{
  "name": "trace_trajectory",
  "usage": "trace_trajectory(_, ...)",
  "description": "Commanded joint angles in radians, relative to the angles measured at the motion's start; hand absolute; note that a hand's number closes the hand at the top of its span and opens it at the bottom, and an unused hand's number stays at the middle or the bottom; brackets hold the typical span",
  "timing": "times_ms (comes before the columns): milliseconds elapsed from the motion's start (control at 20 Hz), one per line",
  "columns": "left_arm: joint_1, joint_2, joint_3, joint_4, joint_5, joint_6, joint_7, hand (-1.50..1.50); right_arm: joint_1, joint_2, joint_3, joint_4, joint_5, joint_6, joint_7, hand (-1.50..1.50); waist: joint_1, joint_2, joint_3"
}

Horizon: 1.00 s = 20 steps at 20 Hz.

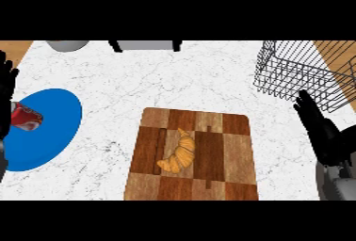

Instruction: Pick the croissant from the cutting board and place it in the basket

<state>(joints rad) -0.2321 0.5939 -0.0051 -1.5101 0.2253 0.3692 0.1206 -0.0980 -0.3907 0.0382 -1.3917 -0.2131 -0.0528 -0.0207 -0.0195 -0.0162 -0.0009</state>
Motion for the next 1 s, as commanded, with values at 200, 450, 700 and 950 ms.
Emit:
trace_trajectory(200, 0.024, -0.061, -0.069, 0.068, 0.045, -0.105, 0.024, 0.0, -0.141, 0.194, -0.047, -0.163, -0.037, 0.003, -0.161, 1.5, 0.029, 0.022, 0.001)
trace_trajectory(450, 0.037, -0.103, -0.137, 0.071, 0.077, -0.175, 0.056, 0.0, -0.076, 0.059, 0.119, -0.327, 0.305, 0.135, -0.244, -1.5, 0.075, 0.013, -0.013)
trace_trajectory(700, 0.011, -0.119, -0.147, 0.102, 0.069, -0.174, 0.066, 0.0, -0.156, 0.33, 0.336, -0.302, 0.608, -0.179, -0.155, -1.5, 0.064, 0.016, -0.007)
trace_trajectory(950, 0.002, -0.115, -0.125, 0.108, 0.097, -0.196, 0.082, 0.0, -0.372, 0.387, 0.456, -0.218, 0.772, -0.283, 0.295, -1.5, 0.06, 0.01, -0.006)
